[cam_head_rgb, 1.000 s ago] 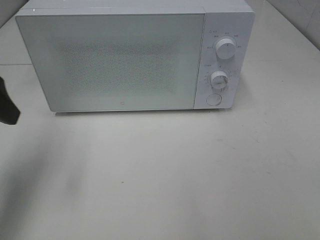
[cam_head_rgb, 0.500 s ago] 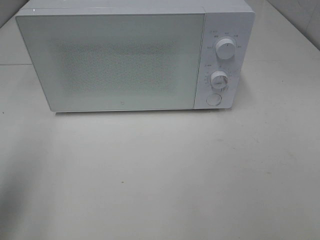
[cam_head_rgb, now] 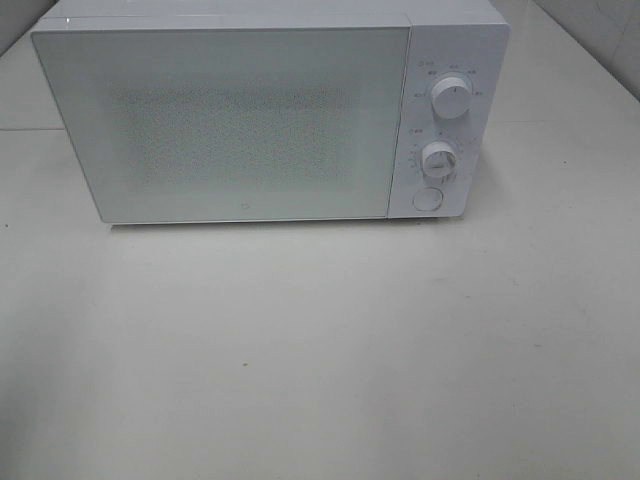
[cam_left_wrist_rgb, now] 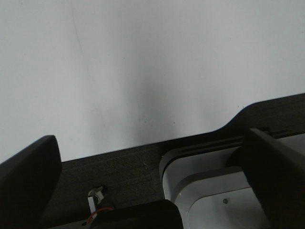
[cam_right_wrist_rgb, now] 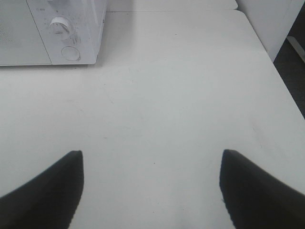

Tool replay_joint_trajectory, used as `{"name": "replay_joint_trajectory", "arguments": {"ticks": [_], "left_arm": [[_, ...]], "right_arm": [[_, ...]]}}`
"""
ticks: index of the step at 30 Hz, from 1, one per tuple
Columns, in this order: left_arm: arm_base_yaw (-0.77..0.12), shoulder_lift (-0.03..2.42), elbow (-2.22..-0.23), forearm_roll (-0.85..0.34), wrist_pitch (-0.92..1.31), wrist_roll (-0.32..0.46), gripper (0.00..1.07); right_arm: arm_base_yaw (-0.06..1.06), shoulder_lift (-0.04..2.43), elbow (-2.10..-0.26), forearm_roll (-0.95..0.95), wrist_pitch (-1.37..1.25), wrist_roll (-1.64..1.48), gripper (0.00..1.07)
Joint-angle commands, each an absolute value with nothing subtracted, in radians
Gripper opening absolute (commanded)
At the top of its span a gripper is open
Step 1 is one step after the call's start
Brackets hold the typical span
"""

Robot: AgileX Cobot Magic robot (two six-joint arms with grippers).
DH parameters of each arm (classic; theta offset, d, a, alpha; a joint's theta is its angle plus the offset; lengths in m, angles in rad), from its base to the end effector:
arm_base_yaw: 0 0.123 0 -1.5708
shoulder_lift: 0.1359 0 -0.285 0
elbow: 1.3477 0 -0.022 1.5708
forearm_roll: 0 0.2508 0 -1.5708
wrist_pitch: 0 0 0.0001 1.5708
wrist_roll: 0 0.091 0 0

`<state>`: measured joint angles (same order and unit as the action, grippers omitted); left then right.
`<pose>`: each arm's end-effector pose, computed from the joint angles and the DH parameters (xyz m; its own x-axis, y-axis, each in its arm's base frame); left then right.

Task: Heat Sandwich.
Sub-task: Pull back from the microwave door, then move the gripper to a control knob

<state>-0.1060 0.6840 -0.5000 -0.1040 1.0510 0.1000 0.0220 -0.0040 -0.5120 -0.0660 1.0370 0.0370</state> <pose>0.0932 -0.0182 0.2464 -0.8979 0.1438 -0.4161 0.1858 0.9806 -0.0621 -0.0059 -0.0053 0.2827 -0.4193 -0.0059 -0.9078 0.0310 0.9993 -0.0207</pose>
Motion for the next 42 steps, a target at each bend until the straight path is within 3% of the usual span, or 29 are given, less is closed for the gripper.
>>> {"name": "replay_joint_trajectory", "arguments": {"ticks": [1,12,18,29,42], "left_arm": [[-0.103,0.664,-0.494,-0.089,1.040,0.103,0.98],[-0.100,0.442,-0.494,-0.089,1.040,0.103,0.98],[-0.011,0.258,-0.494,-0.089,1.039,0.103,0.98],[-0.002,0.004,-0.494,-0.092,1.038,0.103,0.98],[-0.002,-0.032,-0.494,-0.094,1.038,0.103,0.98]], "right_arm": [[0.015,-0.032,-0.507,-0.064,1.027,0.036,0.76],[0.015,-0.032,-0.507,-0.064,1.027,0.036,0.76],[0.015,-0.032,-0.507,-0.064,1.027,0.036,0.76],[0.015,-0.032,-0.507,-0.064,1.027,0.036,0.76],[0.015,-0.032,-0.507,-0.064,1.027,0.036,0.76]]}}
